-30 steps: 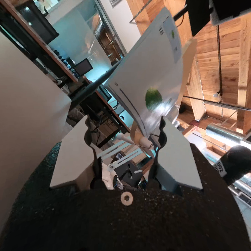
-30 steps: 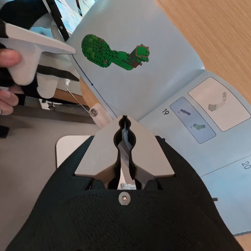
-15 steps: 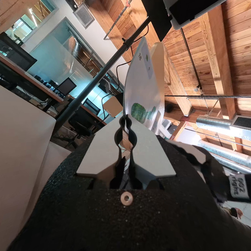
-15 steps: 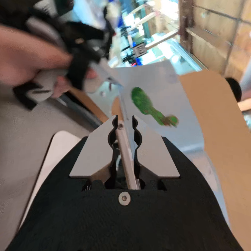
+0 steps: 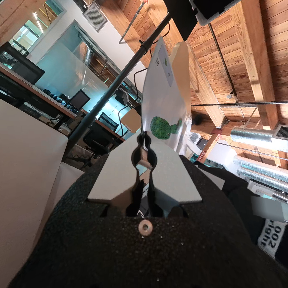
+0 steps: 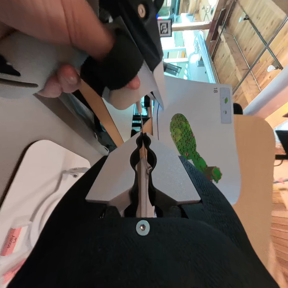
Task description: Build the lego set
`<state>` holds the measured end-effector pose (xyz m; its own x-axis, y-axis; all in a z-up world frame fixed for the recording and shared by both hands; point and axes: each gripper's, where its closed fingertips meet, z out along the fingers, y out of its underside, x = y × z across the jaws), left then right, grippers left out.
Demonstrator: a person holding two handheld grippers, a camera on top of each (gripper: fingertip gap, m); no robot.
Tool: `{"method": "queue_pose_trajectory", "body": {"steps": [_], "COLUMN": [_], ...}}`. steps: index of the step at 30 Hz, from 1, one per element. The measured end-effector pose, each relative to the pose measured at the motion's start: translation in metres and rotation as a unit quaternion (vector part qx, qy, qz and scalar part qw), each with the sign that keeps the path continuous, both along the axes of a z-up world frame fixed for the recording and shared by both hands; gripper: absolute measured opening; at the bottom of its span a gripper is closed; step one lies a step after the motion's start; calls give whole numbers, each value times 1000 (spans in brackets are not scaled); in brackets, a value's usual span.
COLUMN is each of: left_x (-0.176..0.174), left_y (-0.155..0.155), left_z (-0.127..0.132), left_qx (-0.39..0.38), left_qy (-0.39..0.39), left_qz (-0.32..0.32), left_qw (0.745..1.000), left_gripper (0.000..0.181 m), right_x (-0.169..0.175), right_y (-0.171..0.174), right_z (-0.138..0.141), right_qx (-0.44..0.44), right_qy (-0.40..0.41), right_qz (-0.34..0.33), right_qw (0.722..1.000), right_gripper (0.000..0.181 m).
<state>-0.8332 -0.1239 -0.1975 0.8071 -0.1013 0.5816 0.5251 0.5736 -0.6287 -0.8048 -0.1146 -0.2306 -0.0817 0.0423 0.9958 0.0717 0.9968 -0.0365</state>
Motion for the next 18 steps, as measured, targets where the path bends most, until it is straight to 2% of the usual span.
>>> {"method": "queue_pose_trajectory", "body": {"steps": [4,7,13,18], "left_x": [2,3,2,3], "left_y": [-3,-3,-3,-6], "left_z": [4,5,3,-4], "left_qx": [4,6,2,6], "left_qy": [21,30,19,25], "left_qz": [6,9,8,32], "left_qw": [1000,999,1000,999], "left_gripper": [0,0,2,6], "right_x": [8,11,15,18], "right_y": [-1,0,6,5], "right_z": [1,3,12,12], "right_qx": [-52,-126,-284,-343], "right_qy": [16,18,38,72], "right_qz": [45,63,81,97], "right_qw": [998,990,954,932], "right_gripper": [0,1,3,3]}}
